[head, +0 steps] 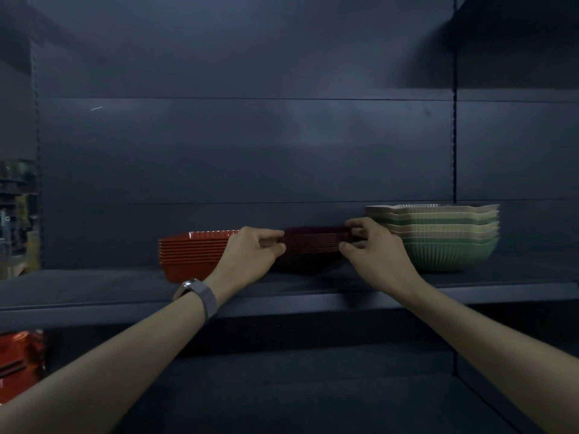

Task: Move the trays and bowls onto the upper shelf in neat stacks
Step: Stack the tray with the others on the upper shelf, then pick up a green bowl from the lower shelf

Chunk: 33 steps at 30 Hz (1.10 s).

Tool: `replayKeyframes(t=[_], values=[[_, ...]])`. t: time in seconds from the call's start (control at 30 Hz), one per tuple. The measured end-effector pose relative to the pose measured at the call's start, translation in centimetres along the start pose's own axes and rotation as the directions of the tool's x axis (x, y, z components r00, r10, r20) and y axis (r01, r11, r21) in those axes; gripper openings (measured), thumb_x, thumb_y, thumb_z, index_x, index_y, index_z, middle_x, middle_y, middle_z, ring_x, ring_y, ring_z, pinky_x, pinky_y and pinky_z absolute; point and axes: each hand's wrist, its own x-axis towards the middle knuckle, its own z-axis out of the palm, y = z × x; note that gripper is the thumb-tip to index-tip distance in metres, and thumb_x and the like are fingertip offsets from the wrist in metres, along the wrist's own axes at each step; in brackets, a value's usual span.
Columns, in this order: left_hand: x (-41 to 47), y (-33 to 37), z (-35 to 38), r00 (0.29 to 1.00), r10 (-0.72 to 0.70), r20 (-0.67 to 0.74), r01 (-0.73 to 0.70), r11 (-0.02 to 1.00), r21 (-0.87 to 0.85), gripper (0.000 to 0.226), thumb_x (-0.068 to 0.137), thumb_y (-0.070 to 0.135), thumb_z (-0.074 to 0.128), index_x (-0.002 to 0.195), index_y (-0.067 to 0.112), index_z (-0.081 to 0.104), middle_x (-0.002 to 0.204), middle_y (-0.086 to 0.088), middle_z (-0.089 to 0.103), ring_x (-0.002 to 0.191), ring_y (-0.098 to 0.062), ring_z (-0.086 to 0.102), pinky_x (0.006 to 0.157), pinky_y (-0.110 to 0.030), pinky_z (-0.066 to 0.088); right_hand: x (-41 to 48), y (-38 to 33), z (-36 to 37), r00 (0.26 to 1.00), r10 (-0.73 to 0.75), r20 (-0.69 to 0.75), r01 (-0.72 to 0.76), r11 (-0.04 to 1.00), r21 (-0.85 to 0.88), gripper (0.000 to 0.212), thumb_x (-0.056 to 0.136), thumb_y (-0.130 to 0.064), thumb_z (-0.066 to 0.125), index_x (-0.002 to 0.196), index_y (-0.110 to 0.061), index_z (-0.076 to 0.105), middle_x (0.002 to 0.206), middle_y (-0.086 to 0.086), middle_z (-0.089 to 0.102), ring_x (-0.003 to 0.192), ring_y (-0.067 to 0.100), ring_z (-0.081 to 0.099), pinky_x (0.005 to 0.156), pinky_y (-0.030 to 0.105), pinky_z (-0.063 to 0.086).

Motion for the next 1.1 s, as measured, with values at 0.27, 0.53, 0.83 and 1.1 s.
replayKeyframes(t=[0.27, 0.53, 0.83, 1.1], values=[[-4.7, 1.4, -2.5, 0.995, 0.087, -0.044, -0.081, 0.989, 0.127, 0.023, 0.095, 0.027, 0.071, 0.116, 0.031, 0.08, 0.079, 0.015, 0.077, 0.083, 0.006, 0.072, 0.079, -0.007, 0.051, -3.5, -3.8, 1.5, 0.994, -0.079, 0.074, 0.074, 0.994, 0.076, 0.02, 0.101, -0.032, 0.065, 0.119, -0.026, 0.072, 0.102, -0.014, 0.074, 0.096, -0.003, 0.067, 0.073, 0.004, 0.046], [-12.5, -1.0, -5.6, 0.999, 0.025, -0.04, -0.021, 0.993, 0.115, 0.03, 0.098, 0.027, 0.07, 0.128, 0.033, 0.073, 0.104, 0.017, 0.076, 0.093, 0.012, 0.068, 0.08, 0.0, 0.049, -7.7, -6.7, 5.2, 0.949, -0.202, 0.243, 0.185, 0.979, 0.089, 0.024, 0.102, -0.034, 0.064, 0.124, -0.028, 0.071, 0.102, -0.017, 0.073, 0.097, -0.006, 0.066, 0.078, 0.002, 0.046], [-20.2, -7.6, -8.5, 0.977, -0.132, -0.168, 0.157, 0.977, 0.145, 0.03, 0.096, 0.024, 0.072, 0.125, 0.029, 0.076, 0.086, 0.017, 0.079, 0.085, 0.003, 0.074, 0.088, -0.026, 0.06, -13.7, -7.5, 13.2, 0.888, -0.235, 0.396, 0.173, 0.967, 0.186, 0.023, 0.102, -0.032, 0.064, 0.124, -0.029, 0.07, 0.101, -0.018, 0.072, 0.096, -0.004, 0.067, 0.08, 0.013, 0.055], [-25.9, -17.4, -11.0, 0.89, -0.388, -0.24, 0.428, 0.893, 0.141, 0.023, 0.093, 0.019, 0.074, 0.114, 0.027, 0.08, 0.088, 0.014, 0.08, 0.086, 0.002, 0.072, 0.086, -0.027, 0.059, -18.0, -6.3, 23.2, 0.793, -0.166, 0.587, 0.087, 0.983, 0.16, 0.034, 0.103, -0.036, 0.061, 0.135, -0.025, 0.065, 0.115, -0.012, 0.07, 0.104, 0.002, 0.064, 0.097, 0.025, 0.054]])
